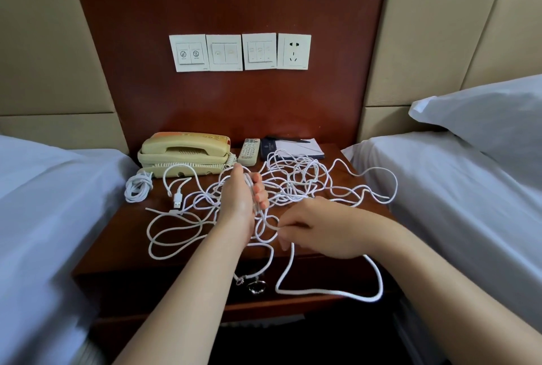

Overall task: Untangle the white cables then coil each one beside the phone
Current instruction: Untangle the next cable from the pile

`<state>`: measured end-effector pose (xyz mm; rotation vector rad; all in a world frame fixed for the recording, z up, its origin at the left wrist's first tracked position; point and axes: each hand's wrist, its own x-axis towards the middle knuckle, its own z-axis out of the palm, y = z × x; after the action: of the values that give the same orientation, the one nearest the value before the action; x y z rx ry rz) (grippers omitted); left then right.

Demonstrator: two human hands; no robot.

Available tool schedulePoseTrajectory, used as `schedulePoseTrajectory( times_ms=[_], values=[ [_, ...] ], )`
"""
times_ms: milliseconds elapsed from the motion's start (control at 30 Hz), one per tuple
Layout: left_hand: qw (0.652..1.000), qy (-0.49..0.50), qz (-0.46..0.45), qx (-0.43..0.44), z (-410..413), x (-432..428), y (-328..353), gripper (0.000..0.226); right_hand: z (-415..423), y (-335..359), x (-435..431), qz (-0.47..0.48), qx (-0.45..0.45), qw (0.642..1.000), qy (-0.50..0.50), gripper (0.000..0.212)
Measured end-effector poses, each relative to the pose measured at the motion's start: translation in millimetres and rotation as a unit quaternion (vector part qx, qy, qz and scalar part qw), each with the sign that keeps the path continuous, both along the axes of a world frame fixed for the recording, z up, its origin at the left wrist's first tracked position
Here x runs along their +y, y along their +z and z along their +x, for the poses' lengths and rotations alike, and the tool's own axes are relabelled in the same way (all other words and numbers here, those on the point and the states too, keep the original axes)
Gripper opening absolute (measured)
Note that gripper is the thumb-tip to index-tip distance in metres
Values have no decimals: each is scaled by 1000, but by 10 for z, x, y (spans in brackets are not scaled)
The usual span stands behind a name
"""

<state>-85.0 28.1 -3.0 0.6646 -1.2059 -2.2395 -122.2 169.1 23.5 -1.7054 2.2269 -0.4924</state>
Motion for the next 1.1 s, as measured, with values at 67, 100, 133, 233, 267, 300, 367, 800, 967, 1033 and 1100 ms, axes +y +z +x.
schedulePoseTrajectory(
  times_ms=[67, 100, 133, 233, 267, 300, 367, 800, 967, 1033, 1100],
  values=[
    [999, -23, -21, -21, -19, 27, -15, 55, -29, 32, 13, -42, 4, 999, 3, 26],
    [998, -46, -32, -36, -13, 57, -15, 56, -57, 31, 12, -75, 12, 997, 5, 27],
    [995, -73, -49, -52, -3, 91, -14, 57, -91, 24, 6, -109, 17, 994, 4, 29],
    [979, -146, -119, -74, 39, 204, -43, 61, -203, -19, -11, -187, -6, 982, -16, 30],
    [972, -174, -136, -75, 53, 236, -55, 61, -237, -37, -17, -202, -20, 979, -30, 28],
    [966, -201, -144, -75, 65, 269, -62, 62, -278, -58, -20, -215, -39, 975, -46, 27],
    [958, -246, -133, -63, 89, 318, -68, 63, -377, -100, -17, -241, -78, 964, -78, 25],
    [940, -323, -106, -26, 169, 353, 9, 52, -633, -260, -28, -276, -223, 925, -136, 39],
    [944, -328, -43, 13, 182, 292, 26, 51, -729, -317, -85, -259, -131, 934, -207, 57],
    [949, -315, -17, 24, 173, 268, 18, 52, -745, -334, -127, -238, -137, 934, -230, 60],
    [952, -303, 9, 45, 173, 235, 29, 51, -760, -323, -147, -201, -152, 934, -252, 62]
  ],
)
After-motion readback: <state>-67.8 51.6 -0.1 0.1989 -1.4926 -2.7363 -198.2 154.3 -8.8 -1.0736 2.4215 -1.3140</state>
